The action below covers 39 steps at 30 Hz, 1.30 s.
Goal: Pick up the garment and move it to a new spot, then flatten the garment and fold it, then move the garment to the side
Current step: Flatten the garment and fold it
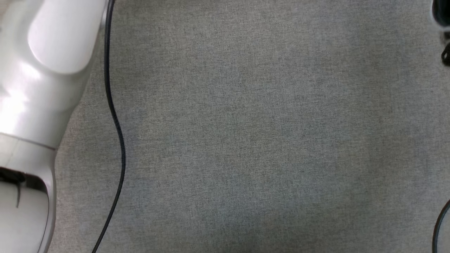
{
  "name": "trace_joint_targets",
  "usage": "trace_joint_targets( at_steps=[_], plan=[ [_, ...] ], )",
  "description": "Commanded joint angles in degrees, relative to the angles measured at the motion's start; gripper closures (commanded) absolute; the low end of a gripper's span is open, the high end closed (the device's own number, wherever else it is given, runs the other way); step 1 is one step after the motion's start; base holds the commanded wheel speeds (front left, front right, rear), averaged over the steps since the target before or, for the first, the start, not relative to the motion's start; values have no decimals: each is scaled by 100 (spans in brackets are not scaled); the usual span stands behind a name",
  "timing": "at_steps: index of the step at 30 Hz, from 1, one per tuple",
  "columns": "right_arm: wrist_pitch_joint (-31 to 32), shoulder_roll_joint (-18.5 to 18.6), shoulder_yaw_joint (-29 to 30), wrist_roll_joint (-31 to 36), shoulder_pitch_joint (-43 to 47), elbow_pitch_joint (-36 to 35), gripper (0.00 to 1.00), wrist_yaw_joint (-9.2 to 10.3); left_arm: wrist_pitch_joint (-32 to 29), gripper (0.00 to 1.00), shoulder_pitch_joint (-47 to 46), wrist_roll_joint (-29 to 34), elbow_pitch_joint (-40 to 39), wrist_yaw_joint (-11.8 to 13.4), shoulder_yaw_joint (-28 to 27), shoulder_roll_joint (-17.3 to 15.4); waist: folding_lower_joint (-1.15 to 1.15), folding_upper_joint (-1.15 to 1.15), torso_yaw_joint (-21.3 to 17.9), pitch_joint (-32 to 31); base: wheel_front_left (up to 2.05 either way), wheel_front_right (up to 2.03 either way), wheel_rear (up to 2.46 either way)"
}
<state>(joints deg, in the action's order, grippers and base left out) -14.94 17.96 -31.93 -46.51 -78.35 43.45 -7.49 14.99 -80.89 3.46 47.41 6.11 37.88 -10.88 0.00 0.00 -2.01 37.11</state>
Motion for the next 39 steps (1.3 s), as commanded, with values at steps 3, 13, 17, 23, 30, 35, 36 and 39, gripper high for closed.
trace_joint_targets(
  at_steps=[3,13,17,23,30,35,36,39],
  plan=[
    [-34,53,-60,-137,398,-120,100,-2,17,100,313,-60,-60,30,80,-108,0,0,-12,-116,0,0,0],
    [227,109,-945,-920,1362,124,100,-2,12,100,1203,-196,755,-281,426,-178,0,0,-34,-735,0,0,0],
    [618,179,-1403,-1233,1635,216,100,-2,8,100,1472,-147,1217,-456,653,-64,0,0,-26,-954,0,0,0],
    [971,293,-1931,-1574,1918,272,100,-2,8,100,1801,-202,1579,-596,840,107,0,0,-6,-1215,0,0,0],
    [1491,433,-2508,-1862,2192,365,100,-2,6,100,2208,-200,1966,-804,1078,220,0,0,31,-1645,0,0,0],
    [1876,572,-2886,-2013,2353,434,100,-1,-54,100,2457,-239,2218,-996,1226,308,0,0,67,-1973,0,0,0],
    [1947,589,-2931,-2054,2383,457,100,-1,-66,100,2510,-257,2255,-1044,1250,314,0,0,76,-2032,0,0,0],
    [2132,615,-3078,-2167,2435,464,100,-1,-112,100,2663,-285,2341,-1138,1317,334,0,0,103,-2206,0,0,0]
  ],
)
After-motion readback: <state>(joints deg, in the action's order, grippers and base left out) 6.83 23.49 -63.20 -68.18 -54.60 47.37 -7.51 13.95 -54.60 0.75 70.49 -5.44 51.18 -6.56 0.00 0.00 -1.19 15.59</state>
